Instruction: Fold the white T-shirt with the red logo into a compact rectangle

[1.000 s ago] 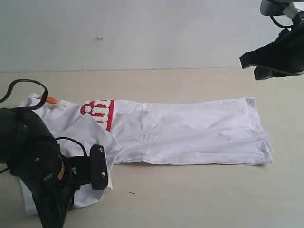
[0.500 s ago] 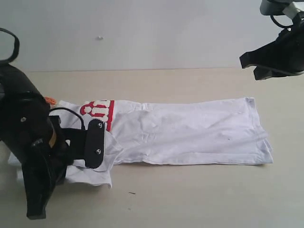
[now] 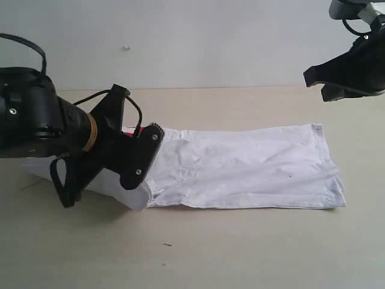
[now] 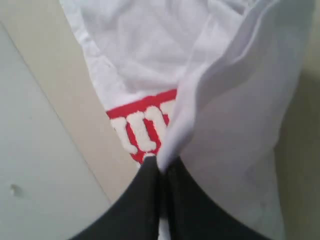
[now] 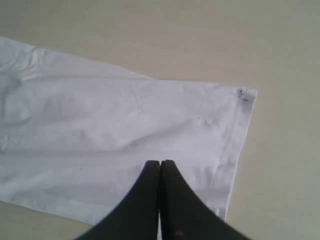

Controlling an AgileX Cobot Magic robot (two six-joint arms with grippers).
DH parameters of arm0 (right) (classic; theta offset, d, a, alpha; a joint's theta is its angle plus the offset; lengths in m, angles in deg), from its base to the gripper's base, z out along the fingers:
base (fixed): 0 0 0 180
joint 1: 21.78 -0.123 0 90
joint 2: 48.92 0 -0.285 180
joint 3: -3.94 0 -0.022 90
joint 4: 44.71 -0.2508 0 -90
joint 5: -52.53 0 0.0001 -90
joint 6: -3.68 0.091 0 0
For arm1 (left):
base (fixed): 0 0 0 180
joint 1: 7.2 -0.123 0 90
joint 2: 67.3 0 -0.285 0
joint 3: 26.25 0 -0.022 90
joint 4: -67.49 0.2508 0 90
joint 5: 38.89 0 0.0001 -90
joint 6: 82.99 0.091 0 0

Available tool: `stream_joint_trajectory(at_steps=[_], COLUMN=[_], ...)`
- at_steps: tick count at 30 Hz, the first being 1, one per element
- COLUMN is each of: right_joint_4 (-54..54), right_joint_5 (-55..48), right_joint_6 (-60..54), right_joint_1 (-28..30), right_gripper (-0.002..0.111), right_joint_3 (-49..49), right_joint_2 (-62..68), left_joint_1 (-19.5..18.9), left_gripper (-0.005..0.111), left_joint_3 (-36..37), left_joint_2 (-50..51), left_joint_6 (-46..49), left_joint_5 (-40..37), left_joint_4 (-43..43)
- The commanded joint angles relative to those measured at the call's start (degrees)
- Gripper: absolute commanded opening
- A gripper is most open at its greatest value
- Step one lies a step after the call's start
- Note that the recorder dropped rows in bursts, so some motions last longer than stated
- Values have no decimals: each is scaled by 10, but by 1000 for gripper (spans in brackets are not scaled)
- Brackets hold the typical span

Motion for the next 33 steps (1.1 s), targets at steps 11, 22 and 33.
stream_joint_trajectory(at_steps=[11,22,33], right_joint_4=[-1,-1,-1], right_joint_5=[18,18,19], right_joint_6=[-5,-5,-5], right_joint_1=[3,3,3], right_gripper=[0,0,0], right_joint_3=[-3,-3,-3], right_joint_2=[-5,-5,-5], left_joint_1=[-116,-145,-142], left_gripper=[42,55,33], left_joint_3=[-2,-2,-30], left_joint_2=[88,100,35], left_joint_6=[-81,-106,-234], left_joint_5=[220,284,163], left_joint_4=[39,17,-193])
